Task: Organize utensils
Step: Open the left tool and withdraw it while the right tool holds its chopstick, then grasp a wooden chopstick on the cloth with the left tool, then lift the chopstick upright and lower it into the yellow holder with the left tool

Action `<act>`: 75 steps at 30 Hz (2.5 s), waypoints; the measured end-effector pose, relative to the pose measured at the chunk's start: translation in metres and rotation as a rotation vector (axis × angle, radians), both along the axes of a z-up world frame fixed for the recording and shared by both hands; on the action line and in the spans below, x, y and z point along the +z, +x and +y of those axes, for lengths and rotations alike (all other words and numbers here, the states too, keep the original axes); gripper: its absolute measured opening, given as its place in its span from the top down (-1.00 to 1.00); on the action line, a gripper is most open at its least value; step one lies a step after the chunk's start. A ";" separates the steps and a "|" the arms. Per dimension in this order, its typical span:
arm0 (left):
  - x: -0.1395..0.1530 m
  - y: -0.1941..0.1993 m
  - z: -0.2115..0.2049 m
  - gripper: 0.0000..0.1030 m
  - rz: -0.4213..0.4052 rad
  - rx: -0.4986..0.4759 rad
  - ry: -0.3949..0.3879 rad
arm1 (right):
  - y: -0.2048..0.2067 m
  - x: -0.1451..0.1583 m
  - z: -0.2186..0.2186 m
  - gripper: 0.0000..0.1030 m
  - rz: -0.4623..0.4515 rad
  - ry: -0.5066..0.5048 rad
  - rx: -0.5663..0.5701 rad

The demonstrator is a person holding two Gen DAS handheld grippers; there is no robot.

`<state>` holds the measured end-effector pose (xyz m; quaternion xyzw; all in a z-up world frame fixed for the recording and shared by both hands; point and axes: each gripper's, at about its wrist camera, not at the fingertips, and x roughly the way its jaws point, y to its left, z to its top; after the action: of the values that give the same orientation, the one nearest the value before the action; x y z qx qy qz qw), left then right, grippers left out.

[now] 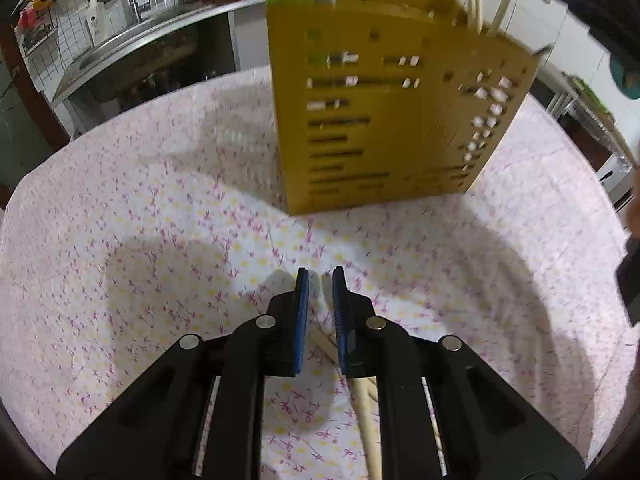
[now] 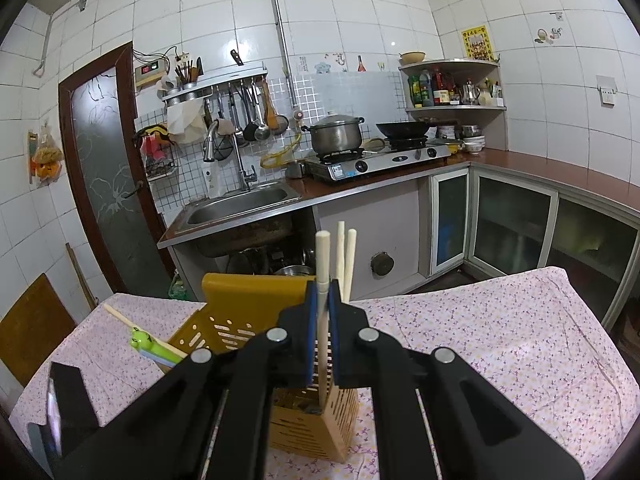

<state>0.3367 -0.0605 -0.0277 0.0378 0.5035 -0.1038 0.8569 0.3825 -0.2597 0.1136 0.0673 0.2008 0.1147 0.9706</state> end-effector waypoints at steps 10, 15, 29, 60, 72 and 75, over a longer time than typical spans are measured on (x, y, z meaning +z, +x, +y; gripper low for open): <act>-0.009 0.005 -0.012 1.00 0.032 -0.041 0.042 | 0.000 -0.001 0.002 0.88 0.006 -0.008 0.005; 0.021 0.003 -0.008 1.00 -0.041 -0.044 -0.010 | 0.001 0.002 0.003 0.88 0.014 -0.010 0.012; 0.012 0.004 -0.023 0.32 0.040 -0.106 -0.003 | 0.003 0.002 -0.003 0.88 0.046 0.000 0.012; 0.243 -0.003 0.015 0.92 -0.683 -0.015 -0.337 | 0.000 0.009 -0.001 0.86 0.057 -0.015 0.054; 0.217 0.034 0.002 0.92 -0.966 0.105 -0.422 | -0.012 0.018 -0.016 0.86 0.010 0.020 0.032; 0.208 0.034 -0.003 0.92 -1.045 0.140 -0.385 | -0.014 0.018 -0.019 0.86 0.000 0.021 0.034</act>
<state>0.3709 -0.0638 0.1807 -0.1063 -0.0147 -0.1042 0.9888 0.3688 -0.2783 0.1317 0.0740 0.2008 0.1332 0.9677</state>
